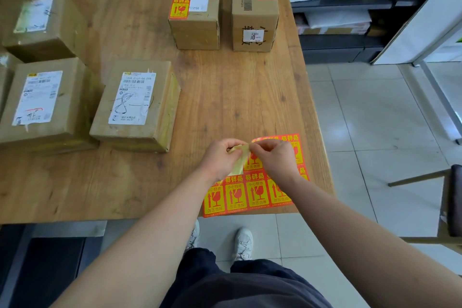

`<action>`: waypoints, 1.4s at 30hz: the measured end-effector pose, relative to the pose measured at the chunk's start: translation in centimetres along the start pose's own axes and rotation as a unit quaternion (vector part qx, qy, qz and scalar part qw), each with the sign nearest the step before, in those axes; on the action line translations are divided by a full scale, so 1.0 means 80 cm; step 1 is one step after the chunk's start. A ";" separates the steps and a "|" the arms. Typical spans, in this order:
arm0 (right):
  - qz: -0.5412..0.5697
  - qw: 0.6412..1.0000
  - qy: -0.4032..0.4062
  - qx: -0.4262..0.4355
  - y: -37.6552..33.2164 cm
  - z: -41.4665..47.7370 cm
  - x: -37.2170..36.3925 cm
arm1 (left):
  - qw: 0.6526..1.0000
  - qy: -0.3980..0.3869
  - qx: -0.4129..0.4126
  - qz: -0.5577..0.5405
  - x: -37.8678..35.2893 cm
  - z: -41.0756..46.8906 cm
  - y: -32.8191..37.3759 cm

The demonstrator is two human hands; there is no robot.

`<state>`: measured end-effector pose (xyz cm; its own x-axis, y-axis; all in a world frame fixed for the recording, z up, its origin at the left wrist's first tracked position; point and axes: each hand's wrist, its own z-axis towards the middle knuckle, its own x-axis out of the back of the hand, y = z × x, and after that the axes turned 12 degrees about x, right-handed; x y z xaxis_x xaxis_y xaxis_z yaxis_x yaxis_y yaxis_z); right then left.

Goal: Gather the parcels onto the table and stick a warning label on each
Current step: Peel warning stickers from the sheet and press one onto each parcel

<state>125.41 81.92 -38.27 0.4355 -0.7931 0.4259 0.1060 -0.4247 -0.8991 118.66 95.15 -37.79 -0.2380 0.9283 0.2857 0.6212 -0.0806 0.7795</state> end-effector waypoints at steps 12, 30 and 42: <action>-0.005 0.999 -0.036 0.010 0.004 -0.003 0.008 | 1.000 -0.004 -0.013 0.014 -0.004 -0.001 0.004; -0.053 0.994 -0.063 -0.072 0.010 0.006 0.024 | 0.909 0.225 -0.078 0.341 0.004 0.016 -0.018; -0.030 0.990 -0.110 -0.085 0.001 0.007 0.037 | 0.845 0.188 -0.098 0.491 0.004 -0.001 -0.040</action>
<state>127.22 79.83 -37.13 0.6196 -0.6570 0.4295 -0.0054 -0.5507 -0.8347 116.52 95.67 -40.11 0.0771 0.2007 0.9766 0.5298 -0.8380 0.1304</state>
